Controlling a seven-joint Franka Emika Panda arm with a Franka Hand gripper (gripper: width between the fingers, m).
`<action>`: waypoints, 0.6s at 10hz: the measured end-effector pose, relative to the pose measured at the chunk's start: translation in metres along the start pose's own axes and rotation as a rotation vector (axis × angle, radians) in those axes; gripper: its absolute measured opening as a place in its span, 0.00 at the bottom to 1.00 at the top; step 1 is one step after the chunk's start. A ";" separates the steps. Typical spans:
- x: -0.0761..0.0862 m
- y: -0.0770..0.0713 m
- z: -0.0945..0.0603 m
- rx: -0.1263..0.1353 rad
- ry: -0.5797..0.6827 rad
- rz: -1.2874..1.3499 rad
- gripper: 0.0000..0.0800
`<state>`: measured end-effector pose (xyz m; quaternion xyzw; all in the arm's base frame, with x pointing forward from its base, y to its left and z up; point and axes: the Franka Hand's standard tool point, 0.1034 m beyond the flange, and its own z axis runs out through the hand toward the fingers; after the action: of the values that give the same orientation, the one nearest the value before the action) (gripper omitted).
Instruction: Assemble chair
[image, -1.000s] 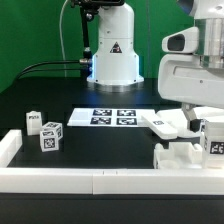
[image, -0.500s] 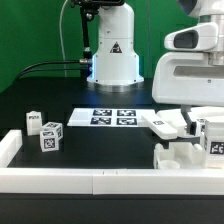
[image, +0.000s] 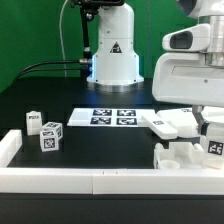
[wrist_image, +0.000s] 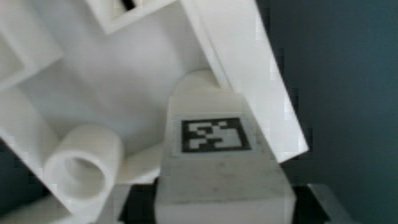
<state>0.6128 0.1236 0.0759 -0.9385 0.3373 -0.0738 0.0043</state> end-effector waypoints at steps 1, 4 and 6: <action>0.000 0.001 0.001 -0.006 -0.001 0.136 0.36; 0.001 0.003 0.001 0.003 -0.041 0.682 0.36; -0.001 0.003 0.002 0.008 -0.065 0.971 0.36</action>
Offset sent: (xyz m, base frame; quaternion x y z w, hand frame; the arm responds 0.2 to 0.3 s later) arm 0.0113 0.0177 0.0064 0.0880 -0.0603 0.4951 0.8622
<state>0.6105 0.1218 0.0737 -0.6743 0.7357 -0.0353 0.0522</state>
